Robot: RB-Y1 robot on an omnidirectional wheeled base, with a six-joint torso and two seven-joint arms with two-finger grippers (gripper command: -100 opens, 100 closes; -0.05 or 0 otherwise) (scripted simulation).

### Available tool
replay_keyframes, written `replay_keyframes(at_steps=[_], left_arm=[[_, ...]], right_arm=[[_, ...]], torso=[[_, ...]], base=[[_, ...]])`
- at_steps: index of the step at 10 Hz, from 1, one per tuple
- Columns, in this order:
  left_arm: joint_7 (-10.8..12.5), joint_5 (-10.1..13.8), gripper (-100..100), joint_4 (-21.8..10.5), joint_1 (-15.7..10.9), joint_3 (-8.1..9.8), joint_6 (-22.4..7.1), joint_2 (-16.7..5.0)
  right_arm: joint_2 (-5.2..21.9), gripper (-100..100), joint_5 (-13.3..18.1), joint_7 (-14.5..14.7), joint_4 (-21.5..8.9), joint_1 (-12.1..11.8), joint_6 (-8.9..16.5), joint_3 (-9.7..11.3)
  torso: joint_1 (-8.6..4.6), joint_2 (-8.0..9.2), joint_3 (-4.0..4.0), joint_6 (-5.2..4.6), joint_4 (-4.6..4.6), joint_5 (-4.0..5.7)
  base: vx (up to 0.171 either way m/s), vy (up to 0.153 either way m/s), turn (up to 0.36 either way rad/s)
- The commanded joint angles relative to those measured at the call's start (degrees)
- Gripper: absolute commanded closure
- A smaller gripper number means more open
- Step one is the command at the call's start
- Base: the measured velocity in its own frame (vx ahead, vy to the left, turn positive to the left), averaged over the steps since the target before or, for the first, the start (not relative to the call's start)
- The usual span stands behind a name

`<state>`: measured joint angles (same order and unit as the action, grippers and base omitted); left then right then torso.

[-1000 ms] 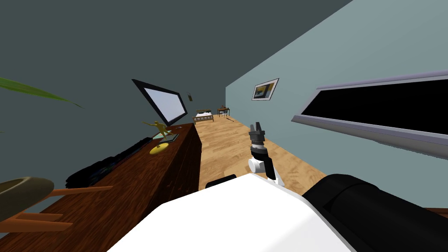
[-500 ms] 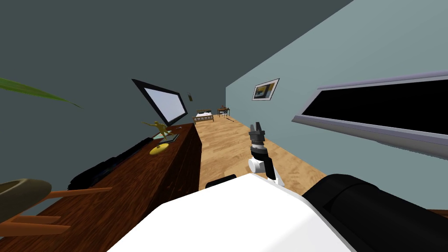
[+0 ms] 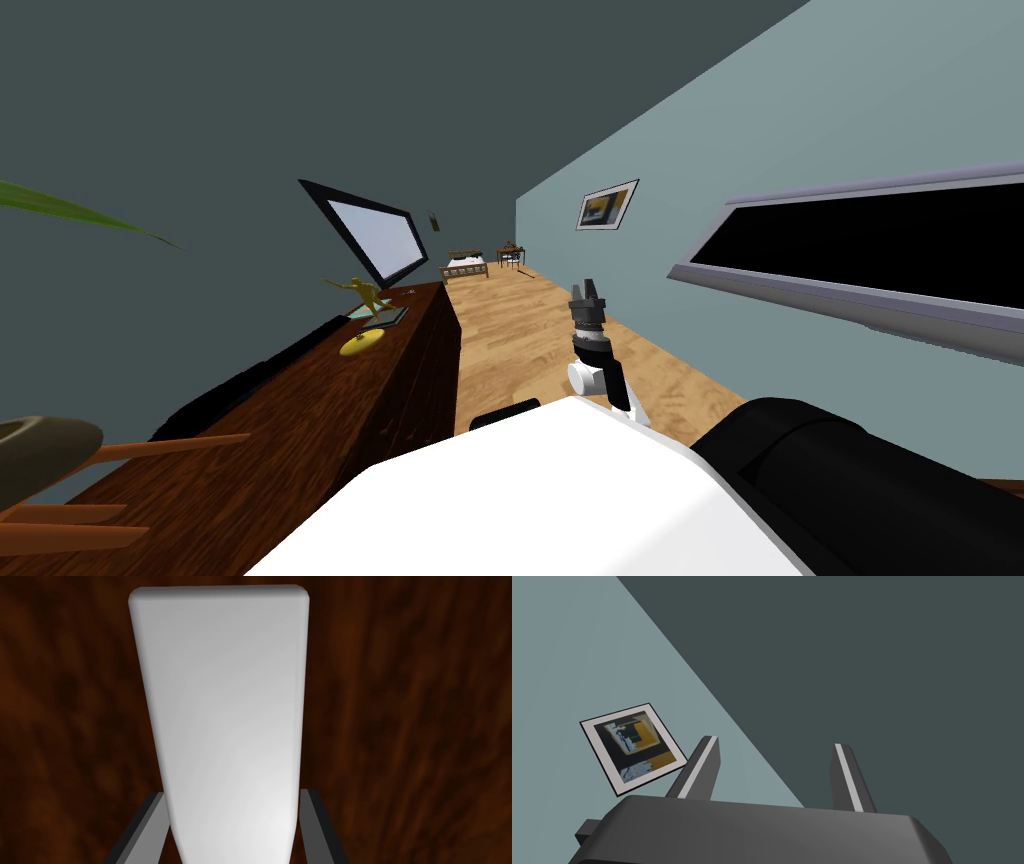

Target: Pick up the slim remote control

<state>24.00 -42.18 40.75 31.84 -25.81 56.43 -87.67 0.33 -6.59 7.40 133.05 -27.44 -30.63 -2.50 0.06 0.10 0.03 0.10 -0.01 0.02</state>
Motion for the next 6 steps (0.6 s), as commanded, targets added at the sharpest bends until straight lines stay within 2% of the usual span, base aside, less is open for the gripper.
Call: replay_keyframes(at_steps=[1, 2, 3, 4, 5, 6], left_arm=[[-0.1, 0.24, 100, 0.69, 1.7, 0.36, -0.22, -0.04], [0.24, 0.83, 100, 4.07, 4.62, 3.28, -1.67, -0.97], [0.24, 0.83, 100, 4.08, 6.66, 4.11, -1.67, -0.97], [0.58, 1.42, 100, 6.99, 8.41, 6.21, -3.12, -1.91], [0.58, 1.42, 100, 7.48, 9.48, 7.63, -3.12, -1.91], [0.58, 1.42, 100, 7.48, 11.58, 7.87, -3.12, -1.91]], right_arm=[[0.0, 0, 0.0, 0.0, 0.0, 0.0, 0.0, 0.0], [0.0, 0, 0.0, 0.0, 0.0, 0.0, 0.0, 0.0], [0.0, 0, 0.0, 0.0, 0.0, 0.0, 0.0, 0.0], [0.0, 0, 0.0, 0.0, 0.0, 0.0, 0.0, 0.0], [0.0, 0, 0.0, 0.0, 0.0, 0.0, 0.0, 0.0], [0.0, 0, 0.0, 0.0, 0.0, 0.0, 0.0, 0.0]], torso=[[0.0, 0.0, 0.0, 0.0, 0.0, 0.0], [-0.02, 0.06, 0.03, 0.02, -0.01, 0.01], [0.0, 0.01, 0.02, -0.04, -0.02, 0.02], [0.01, -0.01, 0.0, -0.02, 0.0, 0.04], [0.02, -0.06, -0.02, -0.08, -0.01, 0.06], [-0.02, -0.09, -0.05, -0.11, 0.0, 0.06]], base=[[0.003, 0.005, 0.001], [0.016, 0.013, 0.022], [0.024, 0.016, -0.012], [0.029, 0.022, 0.009], [0.03, 0.018, 0.0], [0.019, 0.006, -0.028]])
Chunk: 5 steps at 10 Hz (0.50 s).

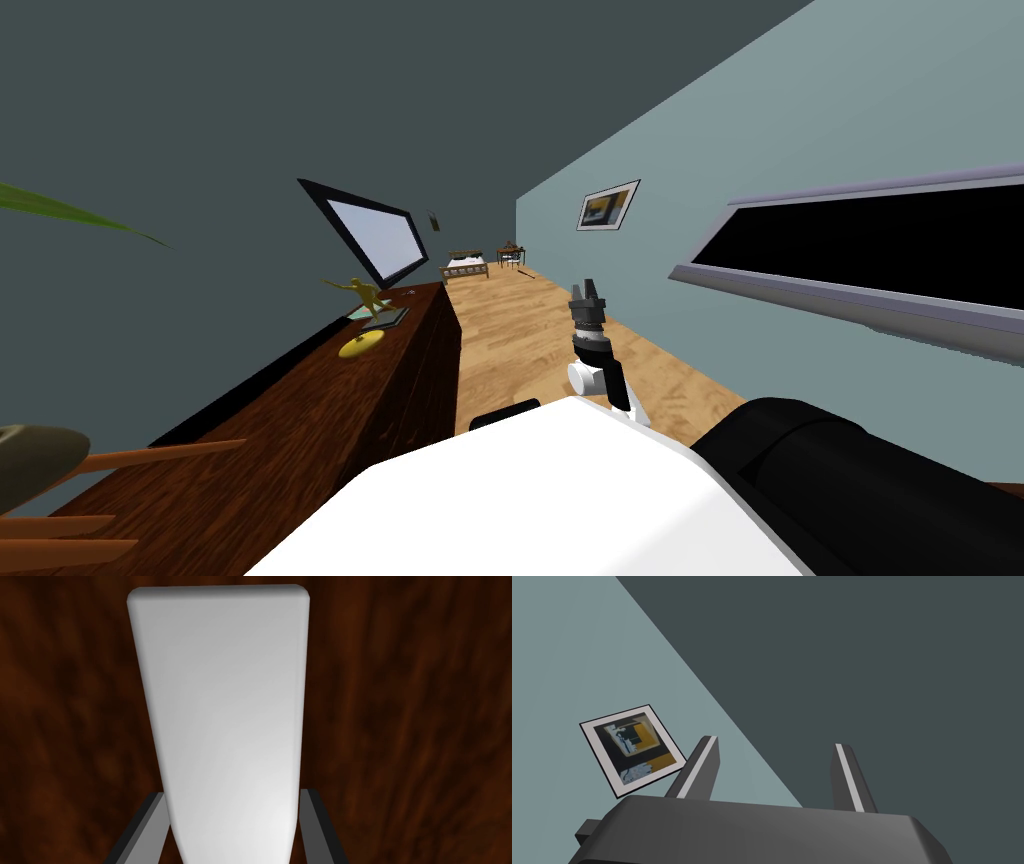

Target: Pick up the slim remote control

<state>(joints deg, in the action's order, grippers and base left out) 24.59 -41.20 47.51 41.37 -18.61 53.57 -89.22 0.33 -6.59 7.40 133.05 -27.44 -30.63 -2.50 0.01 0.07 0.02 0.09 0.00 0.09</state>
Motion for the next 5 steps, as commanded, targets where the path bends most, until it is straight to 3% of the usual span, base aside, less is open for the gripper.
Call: replay_keyframes(at_steps=[1, 2, 3, 5], left_arm=[[0.0, 0.44, 100, 0.72, 2.61, 0.67, -0.26, -0.36], [0.34, 1.03, 100, 2.89, 4.18, 3.26, -1.71, -1.3], [0.34, 1.03, 100, 4.11, 5.72, 4.42, -1.71, -1.3], [0.34, 1.03, 100, 4.11, 7.83, 4.42, -1.71, -1.3]], right_arm=[[0.0, 0, 0.0, 0.0, 0.0, 0.0, 0.0, 0.0], [0.0, 0, 0.0, 0.0, 0.0, 0.0, 0.0, 0.0], [0.0, 0, 0.0, 0.0, 0.0, 0.0, 0.0, 0.0], [0.0, 0, 0.0, 0.0, 0.0, 0.0, 0.0, 0.0]], torso=[[0.0, 0.0, 0.0, 0.0, 0.0, 0.0], [-0.05, 0.08, 0.04, 0.04, -0.01, 0.03], [-0.05, 0.01, 0.02, -0.07, -0.03, 0.03], [-0.04, 0.03, 0.02, -0.01, -0.01, 0.01]], base=[[0.006, -0.001, 0.002], [0.018, 0.009, 0.035], [0.022, 0.01, -0.011], [0.01, 0.006, -0.009]])
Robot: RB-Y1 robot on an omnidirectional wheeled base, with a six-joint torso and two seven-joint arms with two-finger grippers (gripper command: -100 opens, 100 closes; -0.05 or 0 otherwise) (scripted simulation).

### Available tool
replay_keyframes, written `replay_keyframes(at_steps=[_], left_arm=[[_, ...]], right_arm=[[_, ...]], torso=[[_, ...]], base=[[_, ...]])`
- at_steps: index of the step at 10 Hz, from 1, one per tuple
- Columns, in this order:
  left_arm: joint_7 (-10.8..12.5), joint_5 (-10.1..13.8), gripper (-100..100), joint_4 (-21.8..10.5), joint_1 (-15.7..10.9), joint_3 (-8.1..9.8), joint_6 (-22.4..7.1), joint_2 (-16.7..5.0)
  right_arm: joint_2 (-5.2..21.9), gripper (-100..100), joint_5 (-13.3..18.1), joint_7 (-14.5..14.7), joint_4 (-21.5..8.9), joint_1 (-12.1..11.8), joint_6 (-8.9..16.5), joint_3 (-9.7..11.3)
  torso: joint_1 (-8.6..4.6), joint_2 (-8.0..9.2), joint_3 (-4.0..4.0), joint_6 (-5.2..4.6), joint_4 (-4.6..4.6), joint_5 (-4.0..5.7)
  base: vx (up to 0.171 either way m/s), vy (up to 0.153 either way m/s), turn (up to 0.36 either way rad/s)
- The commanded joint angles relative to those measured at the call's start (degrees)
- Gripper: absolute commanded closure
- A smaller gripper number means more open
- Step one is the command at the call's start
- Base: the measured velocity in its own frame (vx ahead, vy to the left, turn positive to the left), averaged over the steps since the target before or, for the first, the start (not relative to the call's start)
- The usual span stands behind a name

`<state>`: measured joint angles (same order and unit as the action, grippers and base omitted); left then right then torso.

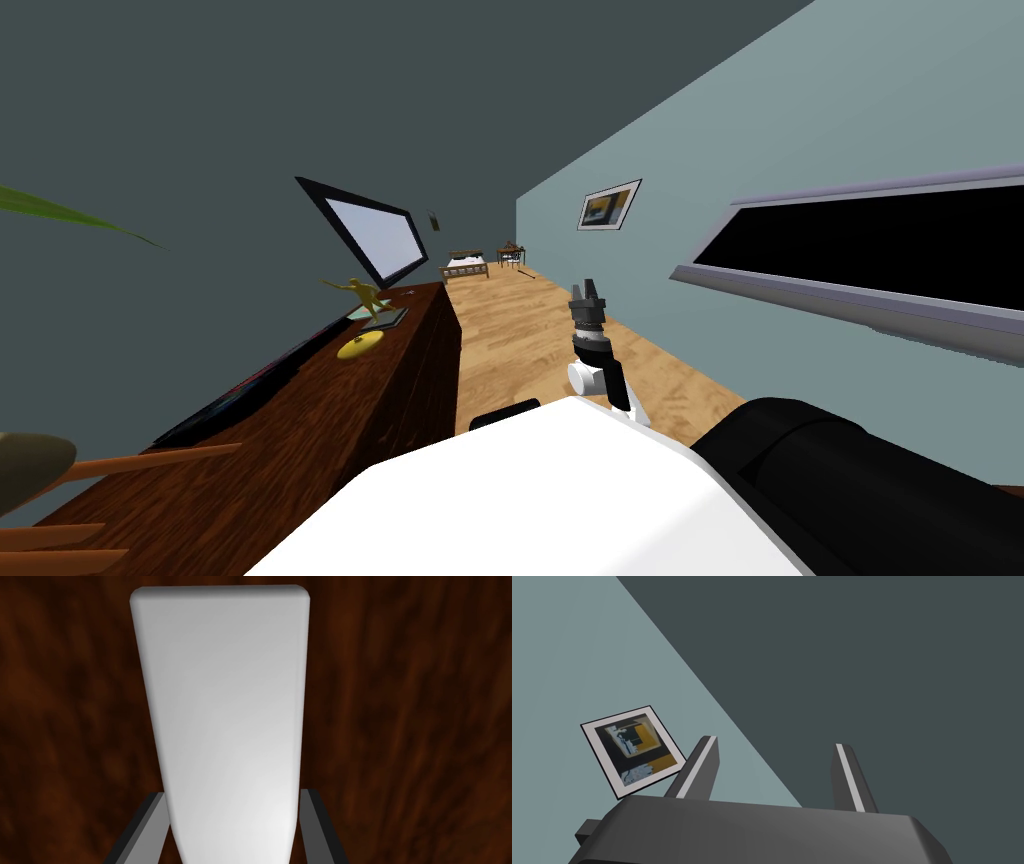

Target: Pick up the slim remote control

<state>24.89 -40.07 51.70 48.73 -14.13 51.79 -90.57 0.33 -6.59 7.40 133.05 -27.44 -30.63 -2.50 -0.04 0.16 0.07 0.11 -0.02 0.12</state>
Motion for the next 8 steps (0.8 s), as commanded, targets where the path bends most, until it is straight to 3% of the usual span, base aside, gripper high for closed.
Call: replay_keyframes(at_steps=[1, 3, 4, 5, 6, 7, 8], left_arm=[[0.37, 0.48, 100, 2.86, 2.86, 2.86, -1.37, -0.89], [0.37, 0.48, 100, 3.32, 5.69, 3.7, -1.37, -0.89], [0.71, 1.07, 100, 6.08, 7.88, 6.46, -2.82, -1.83], [0.71, 1.07, 100, 6.71, 9.73, 7.45, -2.82, -1.83], [0.71, 1.07, 100, 6.71, 10.91, 7.45, -2.82, -1.83], [0.84, 1.31, 100, 6.8, 10.41, 7.51, -2.86, -2.11], [0.79, 1.3, 0, 6.8, 10.55, 7.55, -2.82, -2.14]], right_arm=[[0.0, 0, 0.0, 0.0, 0.0, 0.0, 0.0, 0.0], [0.0, 0, 0.0, 0.0, 0.0, 0.0, 0.0, 0.0], [0.0, 0, 0.0, 0.0, 0.0, 0.0, 0.0, 0.0], [0.0, 0, 0.0, 0.0, 0.0, 0.0, 0.0, 0.0], [0.0, 0, 0.0, 0.0, 0.0, 0.0, 0.0, 0.0], [0.0, 0, 0.0, 0.0, 0.0, 0.0, 0.0, 0.0], [0.0, 0, 0.0, 0.0, 0.0, 0.0, 0.0, 0.0]], torso=[[0.0, 0.0, 0.0, 0.0, 0.0, 0.0], [0.02, -0.09, -0.05, -0.09, 0.0, 0.01], [-0.01, -0.06, -0.03, -0.03, 0.01, 0.02], [0.0, -0.1, -0.05, -0.12, 0.0, 0.03], [-0.01, -0.11, -0.06, -0.1, 0.01, 0.04], [-0.04, -0.08, -0.04, -0.05, 0.01, 0.05], [-0.06, -0.05, -0.02, -0.06, 0.0, 0.05]], base=[[0.017, 0.014, 0.028], [0.02, 0.011, -0.015], [0.019, 0.017, 0.025], [0.022, 0.017, -0.011], [0.017, 0.006, -0.016], [0.006, 0.002, 0.002], [0.0, 0.0, 0.0]])
